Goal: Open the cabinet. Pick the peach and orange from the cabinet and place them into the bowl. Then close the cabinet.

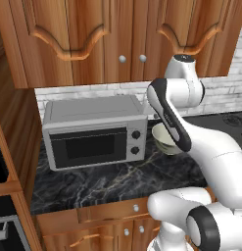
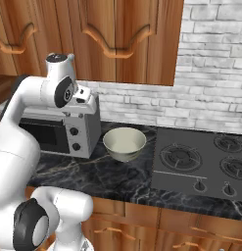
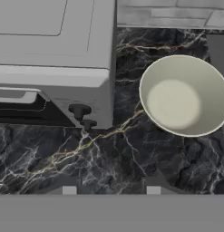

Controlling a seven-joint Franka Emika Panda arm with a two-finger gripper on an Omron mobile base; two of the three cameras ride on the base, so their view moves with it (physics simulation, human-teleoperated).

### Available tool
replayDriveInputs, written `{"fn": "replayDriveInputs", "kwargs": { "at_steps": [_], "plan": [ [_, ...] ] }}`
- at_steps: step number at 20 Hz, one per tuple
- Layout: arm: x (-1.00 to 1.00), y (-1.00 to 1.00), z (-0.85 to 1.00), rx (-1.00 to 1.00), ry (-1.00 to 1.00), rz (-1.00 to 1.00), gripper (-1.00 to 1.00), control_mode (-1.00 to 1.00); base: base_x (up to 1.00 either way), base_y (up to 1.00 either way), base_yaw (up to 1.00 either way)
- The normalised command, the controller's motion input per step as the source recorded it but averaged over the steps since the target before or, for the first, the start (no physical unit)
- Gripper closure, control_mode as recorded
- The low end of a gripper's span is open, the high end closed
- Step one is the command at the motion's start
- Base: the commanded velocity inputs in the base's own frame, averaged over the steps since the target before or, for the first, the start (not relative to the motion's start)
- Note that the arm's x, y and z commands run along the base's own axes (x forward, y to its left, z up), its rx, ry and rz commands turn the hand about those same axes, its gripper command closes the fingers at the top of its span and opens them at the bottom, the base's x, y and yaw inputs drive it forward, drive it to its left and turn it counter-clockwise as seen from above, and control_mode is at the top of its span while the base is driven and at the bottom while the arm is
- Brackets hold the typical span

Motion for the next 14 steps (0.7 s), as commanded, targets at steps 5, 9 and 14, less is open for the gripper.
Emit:
{"fn": "replayDriveInputs", "kwargs": {
  "at_steps": [5,9,14],
  "plan": [
    [-0.05,0.04,0.13,0.0,-0.2,0.0,-1.0,-1.0,0.0,0.0,0.0],
    [-0.42,0.0,0.47,0.04,-0.44,0.0,-1.0,-1.0,0.0,0.0,0.0],
    [-0.47,0.0,0.51,0.06,-0.45,0.0,-1.0,-1.0,0.0,0.0,0.0]
  ]
}}
